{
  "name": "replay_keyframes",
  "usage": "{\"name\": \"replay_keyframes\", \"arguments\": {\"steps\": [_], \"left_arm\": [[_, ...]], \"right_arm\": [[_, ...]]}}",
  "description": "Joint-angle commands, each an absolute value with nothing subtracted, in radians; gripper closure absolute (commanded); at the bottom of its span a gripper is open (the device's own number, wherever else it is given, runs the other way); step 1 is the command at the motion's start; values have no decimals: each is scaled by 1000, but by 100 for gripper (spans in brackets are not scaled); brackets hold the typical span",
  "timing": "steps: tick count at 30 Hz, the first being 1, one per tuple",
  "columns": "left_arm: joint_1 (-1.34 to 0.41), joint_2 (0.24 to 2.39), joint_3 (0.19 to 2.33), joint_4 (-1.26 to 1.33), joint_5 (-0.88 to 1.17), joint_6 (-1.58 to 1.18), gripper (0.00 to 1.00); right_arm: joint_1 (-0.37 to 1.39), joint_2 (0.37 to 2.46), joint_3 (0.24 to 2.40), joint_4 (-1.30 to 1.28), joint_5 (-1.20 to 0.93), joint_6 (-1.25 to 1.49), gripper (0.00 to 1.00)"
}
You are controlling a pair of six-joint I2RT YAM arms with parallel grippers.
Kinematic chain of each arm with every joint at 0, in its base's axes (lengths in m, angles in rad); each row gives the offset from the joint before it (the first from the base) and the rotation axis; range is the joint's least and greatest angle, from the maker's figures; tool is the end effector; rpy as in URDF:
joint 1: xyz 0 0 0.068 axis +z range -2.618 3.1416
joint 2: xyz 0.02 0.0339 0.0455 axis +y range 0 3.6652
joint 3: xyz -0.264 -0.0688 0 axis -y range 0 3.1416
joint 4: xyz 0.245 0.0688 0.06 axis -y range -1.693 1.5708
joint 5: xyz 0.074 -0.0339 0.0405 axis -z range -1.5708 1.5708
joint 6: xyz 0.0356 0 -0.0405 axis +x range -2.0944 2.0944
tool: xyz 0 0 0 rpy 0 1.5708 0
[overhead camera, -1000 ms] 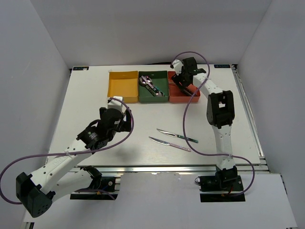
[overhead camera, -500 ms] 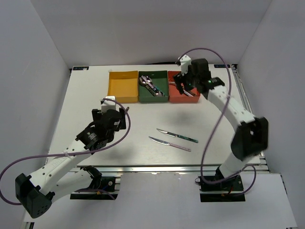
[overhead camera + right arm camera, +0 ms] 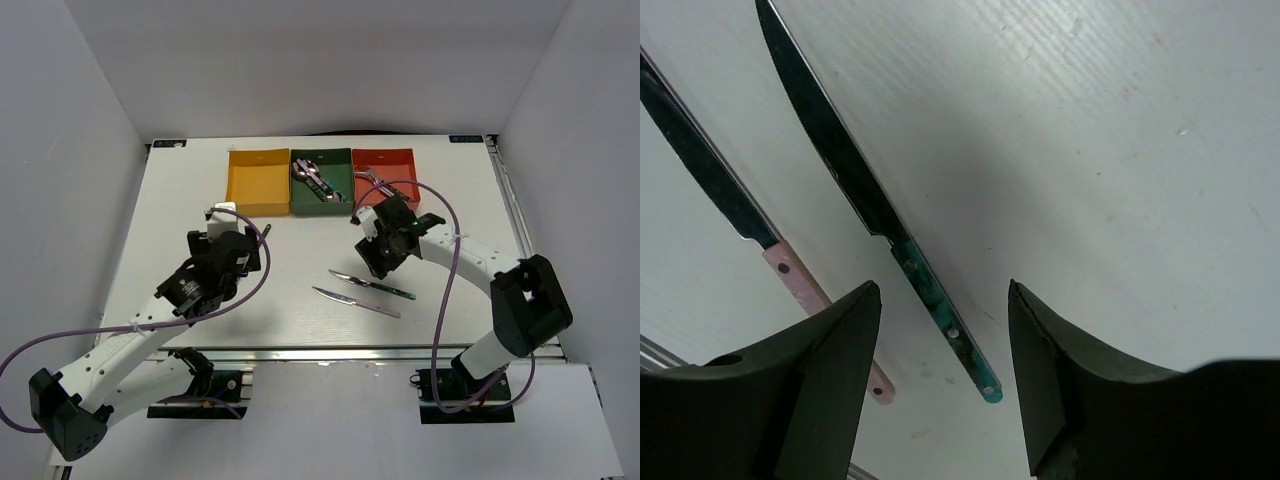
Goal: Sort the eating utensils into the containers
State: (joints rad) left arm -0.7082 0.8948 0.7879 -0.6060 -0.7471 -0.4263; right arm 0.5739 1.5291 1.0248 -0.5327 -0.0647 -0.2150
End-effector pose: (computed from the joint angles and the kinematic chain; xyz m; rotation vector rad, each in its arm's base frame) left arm 0.1529 -0.0991 0.2875 -0.0756 2.0745 0.1733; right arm 0.2576 0.1693 0.2171 -1.0282 2.4097 0.2113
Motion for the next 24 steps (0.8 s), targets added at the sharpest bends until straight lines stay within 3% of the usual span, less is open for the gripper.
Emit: {"name": "replay_keyframes", "arguments": {"steps": [1, 4, 10, 11, 12, 14, 15, 16, 20, 24], "left_arm": [[-706, 884, 808, -592, -721, -417, 2], [-706, 887, 805, -589, -712, -414, 2], [-706, 881, 804, -588, -703, -414, 2], [-706, 881, 802, -586, -700, -414, 2], [-706, 881, 802, -586, -698, -414, 2], [-706, 884, 802, -584, -695, -413, 2], [-706, 885, 802, -584, -690, -413, 2], [-706, 887, 802, -583, -683, -413, 2], [-706, 879, 810, -560, -611, -442, 2], [-706, 832, 778, -405, -372, -550, 2]], "right_arm": [[609, 1580, 996, -600, -58, -221, 41], [623, 1606, 959, -584, -32, -215, 42], [623, 1713, 951, -525, 57, -201, 56], [623, 1720, 950, -516, 66, -198, 60], [624, 1730, 950, -509, 86, -195, 73], [627, 1723, 934, -468, 149, -190, 82], [629, 1709, 930, -453, 162, -192, 95], [638, 1700, 927, -430, 181, -198, 100], [666, 1603, 925, -384, 181, -199, 100], [687, 1447, 963, -367, 134, -140, 100]]}}
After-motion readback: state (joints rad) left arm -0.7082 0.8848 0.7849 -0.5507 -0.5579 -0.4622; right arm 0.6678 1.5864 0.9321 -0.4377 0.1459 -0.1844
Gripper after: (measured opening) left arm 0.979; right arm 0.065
